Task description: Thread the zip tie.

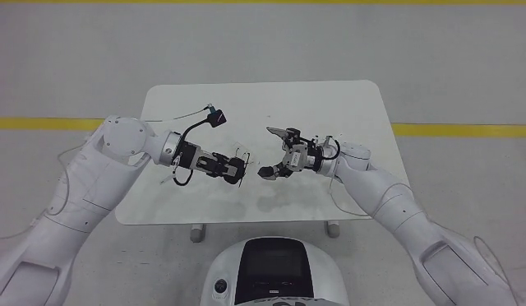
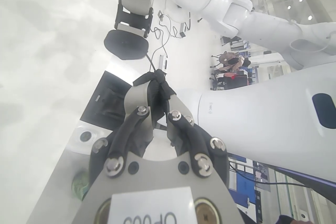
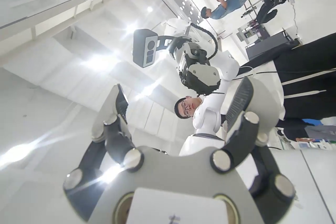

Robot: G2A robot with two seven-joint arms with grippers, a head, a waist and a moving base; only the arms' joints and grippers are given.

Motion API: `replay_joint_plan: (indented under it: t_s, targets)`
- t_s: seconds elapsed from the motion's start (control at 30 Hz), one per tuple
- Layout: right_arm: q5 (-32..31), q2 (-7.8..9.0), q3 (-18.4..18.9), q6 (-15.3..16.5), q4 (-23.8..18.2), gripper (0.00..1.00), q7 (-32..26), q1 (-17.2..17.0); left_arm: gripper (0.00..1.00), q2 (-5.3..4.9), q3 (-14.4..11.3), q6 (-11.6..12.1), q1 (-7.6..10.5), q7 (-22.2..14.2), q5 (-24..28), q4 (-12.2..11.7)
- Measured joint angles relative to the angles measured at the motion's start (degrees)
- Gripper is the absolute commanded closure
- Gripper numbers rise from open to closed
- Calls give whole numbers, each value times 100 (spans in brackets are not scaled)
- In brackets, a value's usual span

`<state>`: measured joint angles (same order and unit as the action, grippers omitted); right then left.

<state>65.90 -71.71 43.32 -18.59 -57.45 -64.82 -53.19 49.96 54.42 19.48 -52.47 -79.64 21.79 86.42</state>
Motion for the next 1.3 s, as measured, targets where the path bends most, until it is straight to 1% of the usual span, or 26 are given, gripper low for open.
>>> replay_joint_plan:
  t_s: [0.13,0.17,0.2,0.23,0.3,0.37,0.4,0.47,0.5,0.57,0.7,0.8,0.93,1.07,1.3]
  targets:
    - [-22,3,69,114,-193,0,179,-124,100,0,0,0,0,0,-1,-1]
    - [-24,7,95,115,-229,17,190,-150,100,0,0,0,0,0,-1,-1]
    - [-21,11,121,100,-252,31,193,-171,100,0,0,0,0,0,-1,-1]
    - [-14,14,151,64,-271,51,197,-191,100,0,0,0,1,0,-1,-1]
    - [-14,15,186,15,-286,61,204,-213,100,0,0,0,1,0,-1,-1]
    - [-20,13,213,-33,-294,65,197,-236,100,0,0,0,1,0,-1,-1]
    - [-26,11,221,-49,-295,69,188,-244,100,0,0,0,1,0,-1,-1]
    - [-38,3,235,-76,-291,71,161,-257,100,0,0,0,1,0,-1,-1]
    - [-45,-1,240,-81,-288,75,152,-261,100,0,0,0,1,0,-1,-1]
    - [-59,-14,243,-88,-279,77,129,-268,100,0,0,0,1,0,-1,-1]
    - [-50,-51,223,-89,-238,76,88,-259,100,0,0,0,1,0,-1,-1]
    - [-31,-86,203,-89,-193,80,66,-237,100,0,0,0,0,0,-1,-1]
    - [-24,-140,175,-72,-124,80,48,-206,100,0,0,0,0,0,-1,-1]
    - [-21,-193,150,-37,-43,78,30,-173,100,0,0,0,0,0,-1,-1]
    - [-4,-289,112,39,68,85,-22,-117,100,0,0,0,0,0,-1,-1]
